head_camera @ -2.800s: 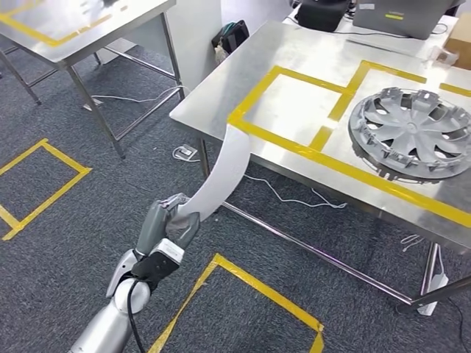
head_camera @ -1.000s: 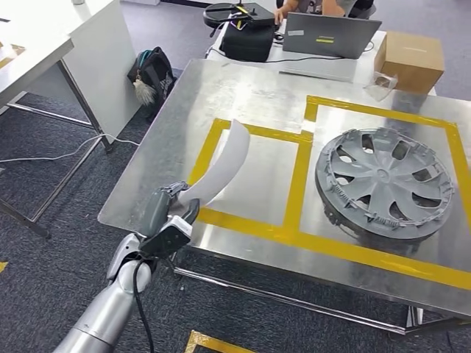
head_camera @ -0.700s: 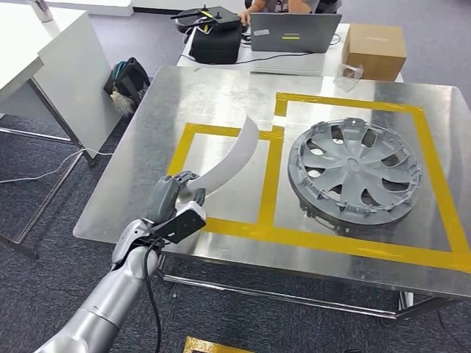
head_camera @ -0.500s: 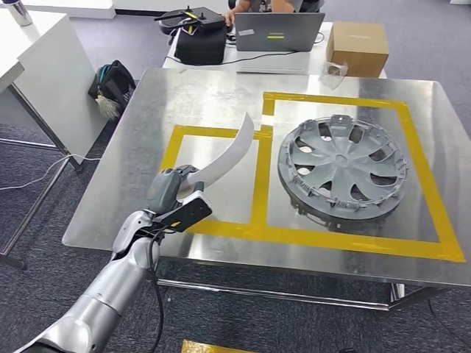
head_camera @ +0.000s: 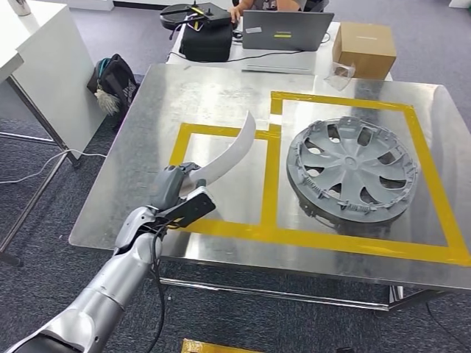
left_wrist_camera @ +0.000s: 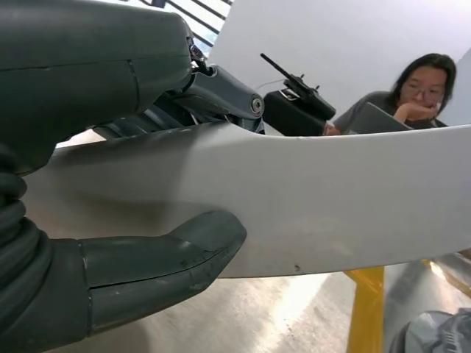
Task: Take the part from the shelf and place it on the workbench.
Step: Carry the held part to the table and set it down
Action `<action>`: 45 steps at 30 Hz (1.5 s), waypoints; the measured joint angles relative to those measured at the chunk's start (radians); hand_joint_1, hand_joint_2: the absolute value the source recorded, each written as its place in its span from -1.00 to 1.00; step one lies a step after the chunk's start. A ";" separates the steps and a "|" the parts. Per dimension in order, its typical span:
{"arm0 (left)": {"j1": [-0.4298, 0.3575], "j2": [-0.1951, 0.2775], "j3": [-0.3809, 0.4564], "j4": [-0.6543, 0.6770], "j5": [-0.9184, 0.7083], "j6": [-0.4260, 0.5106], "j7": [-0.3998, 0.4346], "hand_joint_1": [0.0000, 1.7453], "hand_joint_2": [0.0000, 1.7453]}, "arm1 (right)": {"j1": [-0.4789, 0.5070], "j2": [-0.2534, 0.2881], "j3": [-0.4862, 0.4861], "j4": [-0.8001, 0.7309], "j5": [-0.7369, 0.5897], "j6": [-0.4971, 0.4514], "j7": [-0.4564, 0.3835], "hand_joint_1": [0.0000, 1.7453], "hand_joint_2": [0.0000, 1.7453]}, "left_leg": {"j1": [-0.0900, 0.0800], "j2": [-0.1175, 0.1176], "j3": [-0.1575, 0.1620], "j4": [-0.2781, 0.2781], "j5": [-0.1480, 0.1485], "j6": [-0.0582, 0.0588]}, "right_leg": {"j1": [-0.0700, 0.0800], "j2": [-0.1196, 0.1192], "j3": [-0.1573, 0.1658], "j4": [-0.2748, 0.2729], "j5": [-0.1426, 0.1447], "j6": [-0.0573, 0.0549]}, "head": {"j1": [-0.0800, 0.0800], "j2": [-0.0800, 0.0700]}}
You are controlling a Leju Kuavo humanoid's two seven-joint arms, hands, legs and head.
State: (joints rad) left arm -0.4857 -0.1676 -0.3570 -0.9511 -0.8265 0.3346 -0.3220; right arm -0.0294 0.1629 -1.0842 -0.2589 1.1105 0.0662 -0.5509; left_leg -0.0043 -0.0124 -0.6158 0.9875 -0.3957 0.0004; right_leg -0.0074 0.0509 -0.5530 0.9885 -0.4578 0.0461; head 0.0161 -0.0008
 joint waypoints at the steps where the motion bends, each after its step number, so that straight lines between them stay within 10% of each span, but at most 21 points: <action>1: -0.007 -0.001 0.000 0.008 -0.029 0.014 0.031 0.66 1.00 | 0.000 0.000 0.000 0.000 0.001 0.000 0.000 -1.00 -1.00 | 0.000 0.000 0.000 0.000 0.000 0.001 | 0.000 0.000 0.000 0.000 0.000 0.001 | 0.000 0.000; 9: -0.131 -0.016 -0.012 0.187 -0.359 0.084 0.323 0.66 1.00 | -0.004 0.000 0.000 0.002 0.012 -0.004 0.000 -1.00 -1.00 | 0.002 0.000 0.000 0.000 0.004 0.001 | 0.002 0.000 -0.002 0.003 0.001 0.002 | 0.000 0.000; 22: -0.183 -0.010 -0.028 0.336 -0.554 0.063 0.416 0.66 1.00 | -0.005 -0.006 0.000 0.002 0.031 0.004 0.005 -1.00 -1.00 | 0.002 0.000 0.000 0.000 0.004 0.001 | 0.003 0.000 -0.002 0.004 0.001 0.002 | 0.000 0.000; 26: -0.183 -0.011 -0.028 0.351 -0.554 0.052 0.388 -1.00 1.00 | -0.005 -0.006 0.000 0.004 0.035 0.004 0.005 -1.00 -1.00 | 0.002 0.000 0.000 0.000 0.004 0.001 | 0.003 0.000 -0.002 0.004 0.001 0.002 | 0.000 0.000; 31: -0.183 -0.019 -0.025 0.359 -0.528 0.035 0.328 -1.00 1.00 | -0.005 -0.007 0.000 0.006 0.038 0.004 0.006 -1.00 -1.00 | 0.002 0.000 0.000 0.000 0.005 0.001 | 0.003 0.000 -0.002 0.004 0.001 0.002 | 0.000 0.000; 35: -0.183 -0.025 -0.021 0.363 -0.501 0.040 0.289 -1.00 -1.00 | -0.005 -0.009 0.000 0.009 0.039 0.005 0.006 -1.00 -1.00 | 0.002 0.000 0.000 0.000 0.005 0.001 | 0.003 -0.001 -0.002 0.004 0.001 0.002 | 0.000 0.000; 45: -0.129 -0.051 -0.012 0.266 -0.314 0.060 0.141 -1.00 -1.00 | -0.005 -0.011 0.000 0.010 0.041 0.003 0.006 -1.00 -1.00 | -0.003 -0.001 -0.001 0.002 0.001 0.006 | -0.002 -0.001 -0.001 0.002 0.001 0.006 | 0.000 0.000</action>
State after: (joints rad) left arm -0.6143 -0.2189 -0.3692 -0.6849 -1.1405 0.3950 -0.1812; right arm -0.0342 0.1518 -1.0843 -0.2491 1.1511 0.0691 -0.5450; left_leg -0.0069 -0.0135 -0.6167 0.9896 -0.3951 0.0067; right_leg -0.0098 0.0501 -0.5541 0.9907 -0.4572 0.0524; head 0.0159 -0.0008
